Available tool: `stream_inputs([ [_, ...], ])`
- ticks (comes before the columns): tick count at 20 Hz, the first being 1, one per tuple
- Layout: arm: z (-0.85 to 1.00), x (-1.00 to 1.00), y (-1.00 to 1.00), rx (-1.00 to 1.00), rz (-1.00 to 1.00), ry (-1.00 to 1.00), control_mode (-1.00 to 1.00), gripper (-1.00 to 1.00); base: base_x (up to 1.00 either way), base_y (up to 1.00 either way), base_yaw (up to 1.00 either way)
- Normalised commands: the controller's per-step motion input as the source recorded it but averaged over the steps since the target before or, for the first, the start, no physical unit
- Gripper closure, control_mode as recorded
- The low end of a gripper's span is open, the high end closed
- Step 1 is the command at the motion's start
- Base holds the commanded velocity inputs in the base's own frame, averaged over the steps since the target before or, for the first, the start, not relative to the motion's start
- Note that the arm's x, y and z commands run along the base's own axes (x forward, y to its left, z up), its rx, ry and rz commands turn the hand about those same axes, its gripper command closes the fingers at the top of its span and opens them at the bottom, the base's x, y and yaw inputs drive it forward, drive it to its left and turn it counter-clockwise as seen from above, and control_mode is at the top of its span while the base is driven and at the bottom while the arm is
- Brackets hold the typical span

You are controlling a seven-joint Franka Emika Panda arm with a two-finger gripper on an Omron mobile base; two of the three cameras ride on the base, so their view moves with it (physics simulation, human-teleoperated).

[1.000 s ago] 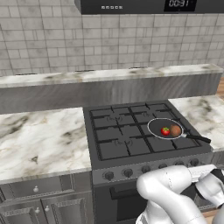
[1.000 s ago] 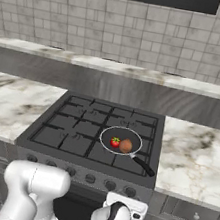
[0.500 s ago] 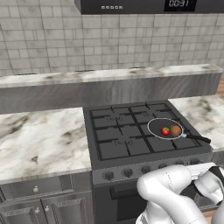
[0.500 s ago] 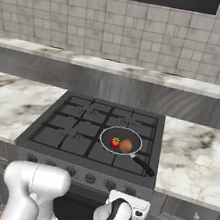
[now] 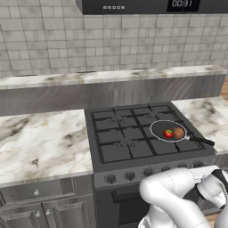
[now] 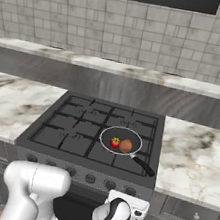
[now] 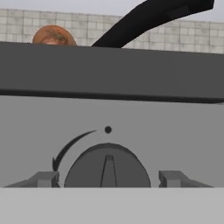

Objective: Place the pan on the front right burner on the stove. Then place the tomato and the onion in the pan and turn on the front right burner.

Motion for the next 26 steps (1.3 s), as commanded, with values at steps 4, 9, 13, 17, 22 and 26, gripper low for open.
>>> stream_inputs([
  [4, 0.0, 0.0, 0.0, 0.0, 0.0, 0.0, -1.0, 1.0, 0.0, 0.0, 0.0],
  [9, 0.0, 0.0, 0.0, 0.0, 0.0, 0.0, -1.0, 1.0, 0.0, 0.0, 0.0],
  [13, 0.0, -0.02, 0.0, 0.0, 0.0, -0.02, -1.0, 1.0, 0.0, 0.0, 0.0],
  [17, 0.0, -0.04, 0.0, -0.05, 0.0, -0.01, -1.0, 1.0, 0.0, 0.0, 0.0],
  [22, 0.0, 0.0, 0.0, -0.17, 0.0, 0.0, -1.0, 1.0, 0.0, 0.0, 0.0],
  [26, 0.0, 0.0, 0.0, -0.25, 0.0, 0.0, -1.0, 1.0, 0.0, 0.0, 0.0],
])
